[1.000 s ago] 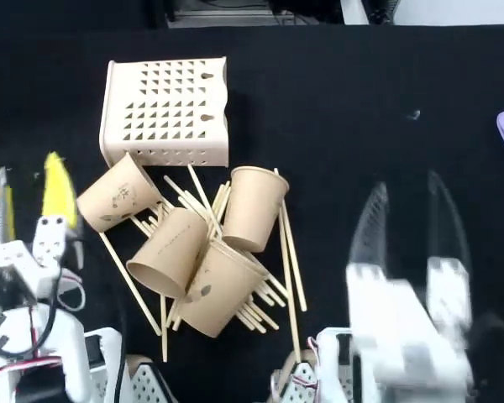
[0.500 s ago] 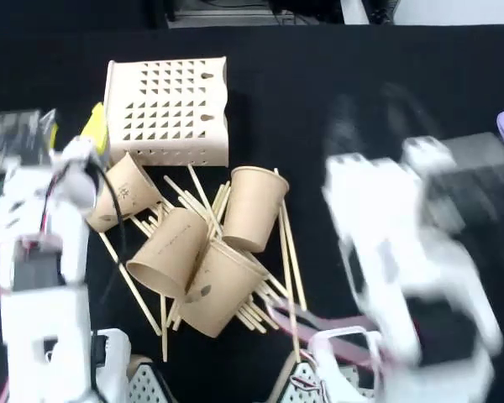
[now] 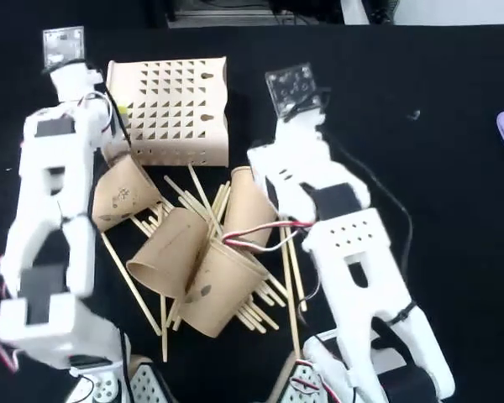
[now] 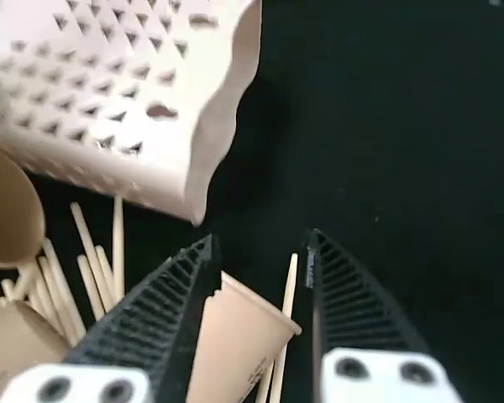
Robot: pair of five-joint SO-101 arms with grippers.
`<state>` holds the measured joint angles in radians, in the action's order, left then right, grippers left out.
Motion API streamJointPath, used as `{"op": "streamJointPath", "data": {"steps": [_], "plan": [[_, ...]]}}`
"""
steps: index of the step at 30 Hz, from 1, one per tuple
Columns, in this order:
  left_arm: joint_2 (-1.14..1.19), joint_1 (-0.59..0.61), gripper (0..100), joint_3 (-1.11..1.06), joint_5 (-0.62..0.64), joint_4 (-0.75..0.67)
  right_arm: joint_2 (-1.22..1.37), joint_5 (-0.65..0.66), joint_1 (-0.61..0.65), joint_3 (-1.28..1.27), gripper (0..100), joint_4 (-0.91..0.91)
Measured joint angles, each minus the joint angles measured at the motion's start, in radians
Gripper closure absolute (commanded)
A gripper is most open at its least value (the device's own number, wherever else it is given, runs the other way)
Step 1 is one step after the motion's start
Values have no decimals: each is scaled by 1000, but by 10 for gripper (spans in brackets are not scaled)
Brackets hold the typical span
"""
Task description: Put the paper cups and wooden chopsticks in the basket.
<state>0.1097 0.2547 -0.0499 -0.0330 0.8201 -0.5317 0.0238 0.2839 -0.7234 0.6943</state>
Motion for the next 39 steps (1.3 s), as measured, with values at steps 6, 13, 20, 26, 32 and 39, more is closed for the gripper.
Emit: {"op": "streamJointPath", "data": {"steps": [6, 13, 20, 26, 32, 39], "plan": [[183, 55, 776, 269, 3, 187, 8, 0, 0, -144, 828, -144], [278, 86, 776, 377, 5, 244, 8, 0, 3, -161, 828, -187], [319, 124, 777, 414, 5, 236, 8, 0, 3, -161, 828, -190], [338, 199, 777, 414, 5, 206, 8, 0, 3, -161, 828, -190], [350, 264, 777, 407, 5, 207, 8, 0, 3, -161, 828, -190], [350, 328, 777, 407, 2, 207, 8, 0, 3, -172, 828, -190]]}}
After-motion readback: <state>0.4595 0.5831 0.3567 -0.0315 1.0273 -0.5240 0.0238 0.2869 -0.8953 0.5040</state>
